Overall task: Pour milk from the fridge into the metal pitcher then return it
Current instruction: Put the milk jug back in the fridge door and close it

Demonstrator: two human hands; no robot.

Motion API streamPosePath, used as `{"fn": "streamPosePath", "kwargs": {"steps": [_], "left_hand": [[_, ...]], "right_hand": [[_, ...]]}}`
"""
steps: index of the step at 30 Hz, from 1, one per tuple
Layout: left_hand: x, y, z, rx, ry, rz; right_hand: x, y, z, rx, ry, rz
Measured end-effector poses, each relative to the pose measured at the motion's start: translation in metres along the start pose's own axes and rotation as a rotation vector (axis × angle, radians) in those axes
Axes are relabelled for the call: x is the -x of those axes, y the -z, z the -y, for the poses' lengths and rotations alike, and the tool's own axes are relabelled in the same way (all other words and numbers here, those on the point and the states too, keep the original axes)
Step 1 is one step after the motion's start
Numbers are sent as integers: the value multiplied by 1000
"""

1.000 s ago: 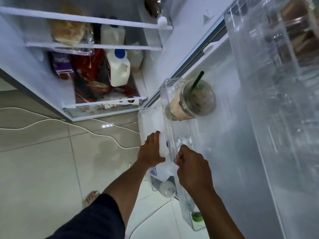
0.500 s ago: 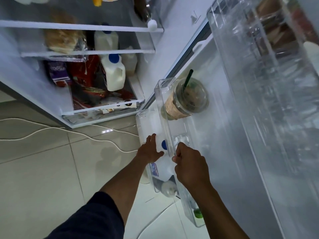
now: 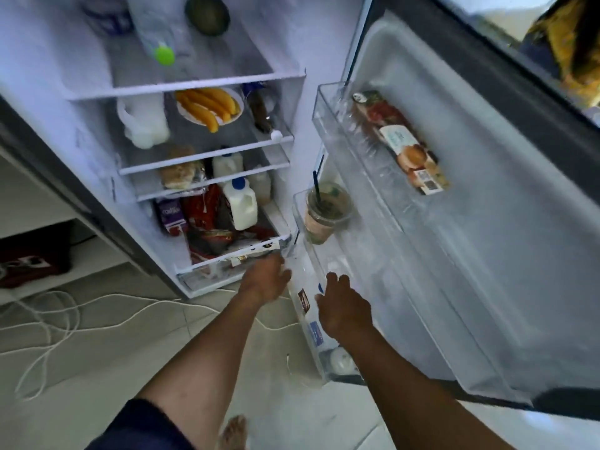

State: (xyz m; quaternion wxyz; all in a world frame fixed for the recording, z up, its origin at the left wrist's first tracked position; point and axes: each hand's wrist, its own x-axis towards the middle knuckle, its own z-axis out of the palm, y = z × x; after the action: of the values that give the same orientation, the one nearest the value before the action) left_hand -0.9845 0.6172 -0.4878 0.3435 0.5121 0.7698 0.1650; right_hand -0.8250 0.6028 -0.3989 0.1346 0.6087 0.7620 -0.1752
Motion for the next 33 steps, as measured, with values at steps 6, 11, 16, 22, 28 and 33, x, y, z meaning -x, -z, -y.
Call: {"fn": "streamPosePath", "kwargs": {"steps": [6,11,16,22,28,33], "left_hand": [[81,99,-50,-49,-171,-400],[147,152,-109,-14,-292,-566],[199,160,-179,9,-416,-555],[252,83,-245,-137,-568,-289],[284,11,-245,-368,-586,-159],[285,31,-229,-341,-527,-219]], "right_hand": [[79,87,29,64,348,-340],[156,177,29,-43,507,-623],[207,237,-26,-72,472,-918],[229,230,-117,34,62,-770],[250,209,-167,24,45,-648],[262,213,-157,-122,167,-644]]}}
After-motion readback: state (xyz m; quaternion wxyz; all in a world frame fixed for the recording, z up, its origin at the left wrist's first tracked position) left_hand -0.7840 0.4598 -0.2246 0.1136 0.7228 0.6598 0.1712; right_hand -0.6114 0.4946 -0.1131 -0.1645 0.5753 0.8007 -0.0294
